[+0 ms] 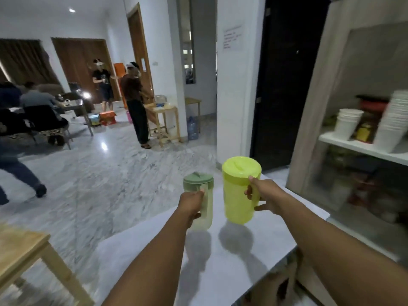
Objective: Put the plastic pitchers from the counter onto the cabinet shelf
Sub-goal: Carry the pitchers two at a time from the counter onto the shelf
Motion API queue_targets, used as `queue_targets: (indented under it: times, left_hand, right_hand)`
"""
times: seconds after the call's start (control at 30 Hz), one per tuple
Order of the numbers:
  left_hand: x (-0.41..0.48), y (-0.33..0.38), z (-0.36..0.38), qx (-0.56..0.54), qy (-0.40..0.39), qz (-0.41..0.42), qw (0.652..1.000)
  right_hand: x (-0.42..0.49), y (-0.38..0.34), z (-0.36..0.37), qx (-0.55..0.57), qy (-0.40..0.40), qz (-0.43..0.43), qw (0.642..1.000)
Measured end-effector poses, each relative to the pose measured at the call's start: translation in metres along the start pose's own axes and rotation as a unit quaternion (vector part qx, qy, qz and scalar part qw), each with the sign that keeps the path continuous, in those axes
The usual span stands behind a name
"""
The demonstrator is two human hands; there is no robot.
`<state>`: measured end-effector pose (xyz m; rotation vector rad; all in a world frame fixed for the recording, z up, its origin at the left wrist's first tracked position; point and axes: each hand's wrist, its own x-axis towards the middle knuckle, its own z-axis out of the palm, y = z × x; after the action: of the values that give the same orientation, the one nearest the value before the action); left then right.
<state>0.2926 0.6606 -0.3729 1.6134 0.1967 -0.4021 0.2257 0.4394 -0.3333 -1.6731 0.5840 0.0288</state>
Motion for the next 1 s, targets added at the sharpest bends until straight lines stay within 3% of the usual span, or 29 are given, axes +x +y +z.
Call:
queue_targets:
  times: [0.3, 0.5, 0.73, 1.0]
  left_hand:
    - [-0.151, 0.054, 0.178, 0.058, -0.217, 0.09, 0.97]
    - [-0.258, 0.076, 0.344, 0.1, -0.348, 0.152, 0.92]
    - [-0.393, 0.061, 0.545, 0.101, -0.486, 0.169, 0.851]
    - [-0.5, 0.043, 0.704, 0.086, -0.55, 0.171, 0.813]
  right_hand:
    - [-0.18, 0.015, -0.212, 0.058, 0.188, -0.001, 0.981]
    - [-0.303, 0.039, -0.361, 0.089, 0.316, -0.019, 0.945]
    - [-0.431, 0.087, -0.534, 0.081, 0.425, 0.003, 0.901]
    - [-0.505, 0.116, -0.676, 0.092, 0.5, 0.006, 0.861]
